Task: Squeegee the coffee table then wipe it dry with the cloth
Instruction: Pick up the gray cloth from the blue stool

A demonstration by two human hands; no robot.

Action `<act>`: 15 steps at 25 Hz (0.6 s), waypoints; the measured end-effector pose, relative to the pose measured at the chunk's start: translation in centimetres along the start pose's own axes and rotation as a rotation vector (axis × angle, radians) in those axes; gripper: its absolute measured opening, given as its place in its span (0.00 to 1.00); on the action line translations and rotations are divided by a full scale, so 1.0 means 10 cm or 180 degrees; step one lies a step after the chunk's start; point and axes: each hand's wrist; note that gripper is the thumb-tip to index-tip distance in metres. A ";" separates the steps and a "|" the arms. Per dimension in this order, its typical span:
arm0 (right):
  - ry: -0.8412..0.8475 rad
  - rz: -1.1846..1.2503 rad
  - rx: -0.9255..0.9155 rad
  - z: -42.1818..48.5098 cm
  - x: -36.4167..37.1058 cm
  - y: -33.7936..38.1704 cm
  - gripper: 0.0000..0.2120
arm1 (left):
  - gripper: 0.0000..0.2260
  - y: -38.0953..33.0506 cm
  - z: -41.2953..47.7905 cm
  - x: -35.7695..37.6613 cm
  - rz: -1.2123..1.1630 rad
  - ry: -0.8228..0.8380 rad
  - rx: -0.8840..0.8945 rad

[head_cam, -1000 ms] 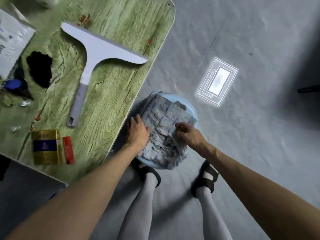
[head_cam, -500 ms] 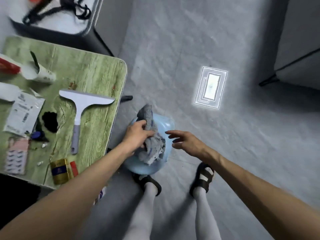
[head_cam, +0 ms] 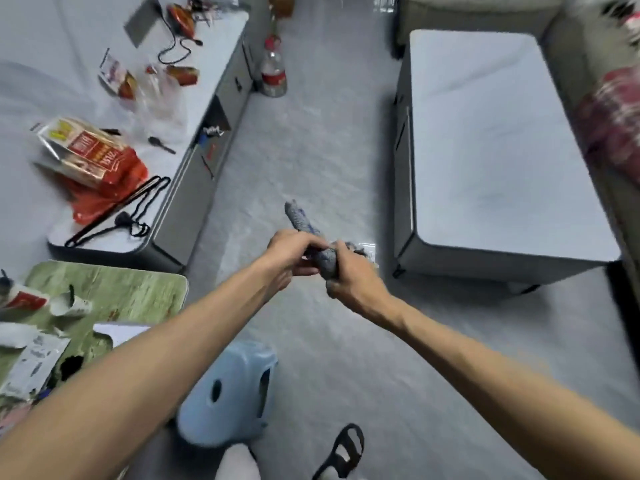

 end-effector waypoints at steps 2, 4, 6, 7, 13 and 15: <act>-0.0257 -0.0294 0.0079 0.02 -0.65 -0.11 0.16 | 0.10 -0.38 -0.16 0.46 0.0313 -0.0097 0.0419; -0.0202 -0.0176 0.0302 0.04 -1.22 -0.30 0.19 | 0.21 -0.62 -0.21 0.79 0.1047 -0.0385 0.1110; -0.0092 0.0074 0.0465 0.05 -1.67 -0.60 0.21 | 0.30 -0.83 -0.11 0.98 0.2083 -0.0439 0.2059; -0.0033 0.0134 0.0493 0.06 -1.85 -0.76 0.20 | 0.33 -0.92 -0.01 1.07 0.2621 -0.0158 0.2532; 0.0597 0.0217 0.0550 0.20 -2.63 -1.62 0.23 | 0.16 -1.42 0.77 2.04 0.4439 0.1295 0.3044; 0.0614 0.0324 0.0783 0.25 -2.93 -1.96 0.17 | 0.06 -1.65 1.01 2.42 0.4593 0.1326 0.2761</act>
Point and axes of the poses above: each hand's wrist, its own z-axis towards the middle knuckle, its own x-axis out of the palm, y = z × x, and after that the axes turned 7 degrees about -x, right-handed
